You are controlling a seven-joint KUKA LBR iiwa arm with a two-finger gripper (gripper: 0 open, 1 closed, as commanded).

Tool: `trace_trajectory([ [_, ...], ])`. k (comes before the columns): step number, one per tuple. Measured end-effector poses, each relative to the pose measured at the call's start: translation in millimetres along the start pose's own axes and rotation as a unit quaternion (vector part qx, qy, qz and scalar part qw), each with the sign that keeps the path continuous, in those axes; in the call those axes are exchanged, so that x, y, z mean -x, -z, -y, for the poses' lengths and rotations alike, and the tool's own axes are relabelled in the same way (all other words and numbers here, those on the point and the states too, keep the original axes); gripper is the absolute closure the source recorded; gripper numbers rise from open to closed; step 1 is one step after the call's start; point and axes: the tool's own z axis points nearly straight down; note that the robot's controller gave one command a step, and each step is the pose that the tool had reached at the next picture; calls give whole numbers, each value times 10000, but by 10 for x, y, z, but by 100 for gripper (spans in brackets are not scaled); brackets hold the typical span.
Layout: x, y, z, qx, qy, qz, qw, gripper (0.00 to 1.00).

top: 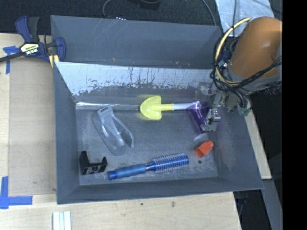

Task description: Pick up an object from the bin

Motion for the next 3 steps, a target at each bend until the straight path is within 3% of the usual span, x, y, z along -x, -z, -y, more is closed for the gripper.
trace_trajectory([
  [1,14,51,-3,-4,8,40,10000,0],
  [3,158,-991,125,-5,-153,68,9999,0],
])
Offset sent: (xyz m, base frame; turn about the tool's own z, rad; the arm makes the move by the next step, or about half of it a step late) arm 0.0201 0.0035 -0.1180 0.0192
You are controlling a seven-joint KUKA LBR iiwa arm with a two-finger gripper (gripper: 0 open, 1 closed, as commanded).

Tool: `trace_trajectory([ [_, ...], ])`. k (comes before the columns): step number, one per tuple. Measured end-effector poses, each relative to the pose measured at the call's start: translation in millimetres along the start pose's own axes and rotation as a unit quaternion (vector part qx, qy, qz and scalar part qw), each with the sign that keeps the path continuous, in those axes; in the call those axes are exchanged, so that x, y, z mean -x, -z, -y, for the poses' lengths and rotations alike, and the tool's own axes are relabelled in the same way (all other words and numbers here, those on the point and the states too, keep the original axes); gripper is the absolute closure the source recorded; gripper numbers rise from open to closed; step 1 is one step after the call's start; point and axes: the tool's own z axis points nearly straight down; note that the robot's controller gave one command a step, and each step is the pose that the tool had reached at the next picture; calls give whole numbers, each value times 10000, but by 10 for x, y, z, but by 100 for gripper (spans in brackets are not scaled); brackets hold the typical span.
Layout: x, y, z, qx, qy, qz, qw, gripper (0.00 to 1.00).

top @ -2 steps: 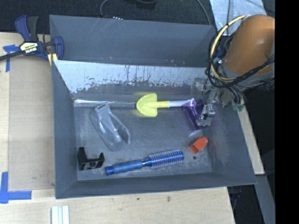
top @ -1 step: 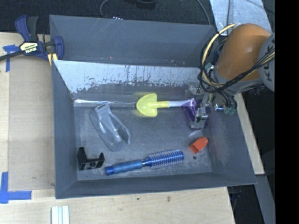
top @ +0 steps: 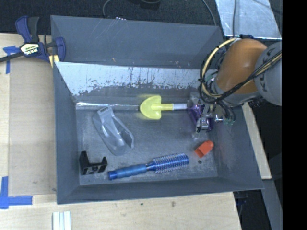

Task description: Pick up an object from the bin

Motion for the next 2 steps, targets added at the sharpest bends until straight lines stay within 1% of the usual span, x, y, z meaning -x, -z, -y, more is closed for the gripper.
trace_trajectory([
  [1,-24,65,-30,14,-127,-10,9999,100],
  [2,-24,65,-31,14,-126,-11,9999,100],
])
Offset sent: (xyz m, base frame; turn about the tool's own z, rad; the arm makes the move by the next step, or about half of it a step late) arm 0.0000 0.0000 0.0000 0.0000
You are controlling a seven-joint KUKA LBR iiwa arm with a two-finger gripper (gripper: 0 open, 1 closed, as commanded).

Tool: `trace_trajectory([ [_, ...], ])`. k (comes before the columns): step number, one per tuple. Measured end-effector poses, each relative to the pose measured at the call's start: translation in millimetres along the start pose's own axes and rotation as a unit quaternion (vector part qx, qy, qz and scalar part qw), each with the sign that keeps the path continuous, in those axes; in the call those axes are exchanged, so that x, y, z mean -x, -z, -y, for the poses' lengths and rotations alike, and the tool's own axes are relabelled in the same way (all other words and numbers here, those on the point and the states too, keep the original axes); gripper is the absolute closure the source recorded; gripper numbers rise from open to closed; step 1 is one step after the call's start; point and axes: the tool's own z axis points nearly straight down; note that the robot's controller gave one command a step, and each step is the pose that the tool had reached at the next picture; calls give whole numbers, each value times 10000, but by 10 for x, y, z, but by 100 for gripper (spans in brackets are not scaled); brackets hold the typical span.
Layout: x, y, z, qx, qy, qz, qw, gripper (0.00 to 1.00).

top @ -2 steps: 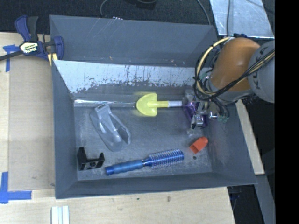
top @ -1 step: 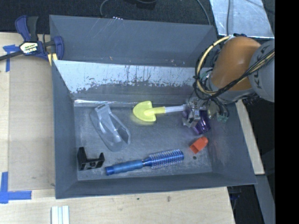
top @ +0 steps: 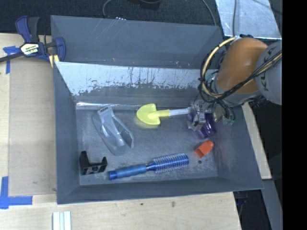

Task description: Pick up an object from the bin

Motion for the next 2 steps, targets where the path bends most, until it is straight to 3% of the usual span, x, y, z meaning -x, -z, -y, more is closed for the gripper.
trace_trajectory([
  [1,-22,138,-12,3,-69,-57,10000,100],
  [2,94,611,12,-5,-577,13,9983,100],
])
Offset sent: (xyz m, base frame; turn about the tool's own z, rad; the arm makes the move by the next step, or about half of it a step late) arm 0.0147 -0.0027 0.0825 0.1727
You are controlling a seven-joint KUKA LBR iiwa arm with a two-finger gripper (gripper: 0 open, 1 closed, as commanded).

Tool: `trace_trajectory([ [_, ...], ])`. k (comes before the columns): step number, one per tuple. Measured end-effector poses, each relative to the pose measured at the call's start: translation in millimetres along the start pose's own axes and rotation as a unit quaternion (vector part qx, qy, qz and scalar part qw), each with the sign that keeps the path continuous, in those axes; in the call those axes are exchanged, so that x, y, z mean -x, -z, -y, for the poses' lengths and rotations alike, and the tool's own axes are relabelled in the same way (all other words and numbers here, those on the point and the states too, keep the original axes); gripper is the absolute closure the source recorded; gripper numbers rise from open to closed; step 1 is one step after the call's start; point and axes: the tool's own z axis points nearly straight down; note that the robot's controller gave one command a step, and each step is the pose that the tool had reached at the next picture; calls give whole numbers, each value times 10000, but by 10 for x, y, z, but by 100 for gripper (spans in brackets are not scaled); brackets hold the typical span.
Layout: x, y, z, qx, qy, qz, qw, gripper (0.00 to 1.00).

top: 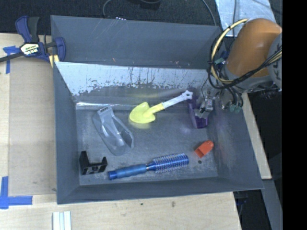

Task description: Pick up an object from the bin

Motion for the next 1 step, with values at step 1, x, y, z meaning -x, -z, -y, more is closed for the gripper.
trace_trajectory([
  [1,-53,524,-13,-3,-204,-50,9998,100],
])
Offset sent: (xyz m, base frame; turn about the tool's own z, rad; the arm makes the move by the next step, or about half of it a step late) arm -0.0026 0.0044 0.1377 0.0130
